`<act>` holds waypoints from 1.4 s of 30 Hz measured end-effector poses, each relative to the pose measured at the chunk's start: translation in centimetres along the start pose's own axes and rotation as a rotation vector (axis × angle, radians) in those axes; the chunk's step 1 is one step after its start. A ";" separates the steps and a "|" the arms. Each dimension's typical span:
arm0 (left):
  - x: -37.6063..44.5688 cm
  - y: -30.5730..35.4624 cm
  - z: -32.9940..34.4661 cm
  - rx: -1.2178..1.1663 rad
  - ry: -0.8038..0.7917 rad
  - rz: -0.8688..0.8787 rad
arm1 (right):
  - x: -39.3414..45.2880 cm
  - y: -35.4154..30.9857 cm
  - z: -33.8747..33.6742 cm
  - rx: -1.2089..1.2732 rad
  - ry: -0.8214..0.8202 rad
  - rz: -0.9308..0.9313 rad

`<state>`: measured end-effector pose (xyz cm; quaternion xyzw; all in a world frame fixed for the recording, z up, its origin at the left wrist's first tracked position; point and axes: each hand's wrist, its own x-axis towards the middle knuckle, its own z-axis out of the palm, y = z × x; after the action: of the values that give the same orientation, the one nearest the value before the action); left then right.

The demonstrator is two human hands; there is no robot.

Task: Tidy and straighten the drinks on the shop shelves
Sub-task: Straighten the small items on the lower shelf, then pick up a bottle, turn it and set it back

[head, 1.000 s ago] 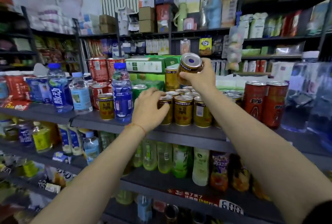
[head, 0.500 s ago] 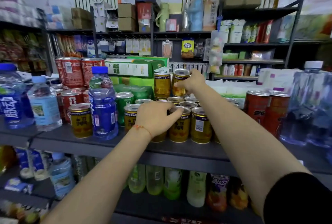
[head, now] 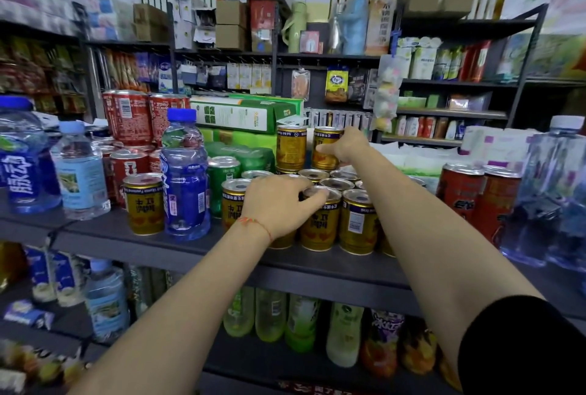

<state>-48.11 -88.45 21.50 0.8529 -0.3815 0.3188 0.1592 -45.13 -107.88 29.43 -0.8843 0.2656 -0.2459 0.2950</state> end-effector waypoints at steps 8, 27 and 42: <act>-0.9 -1.1 -2.4 -0.236 0.006 0.063 | -4.5 -2.6 0.4 -0.001 0.383 -0.215; -17.4 -18.9 -6.0 -0.574 0.136 -0.450 | -19.1 -15.0 13.8 0.115 0.058 -0.252; -24.1 -14.6 -5.7 -1.843 -0.248 -0.756 | -34.0 -9.0 13.6 0.820 -0.222 -0.037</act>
<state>-51.75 -62.68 9.24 0.4894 -0.1973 -0.2636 0.8075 -59.26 -75.45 16.25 -0.7197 0.0964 -0.2397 0.6444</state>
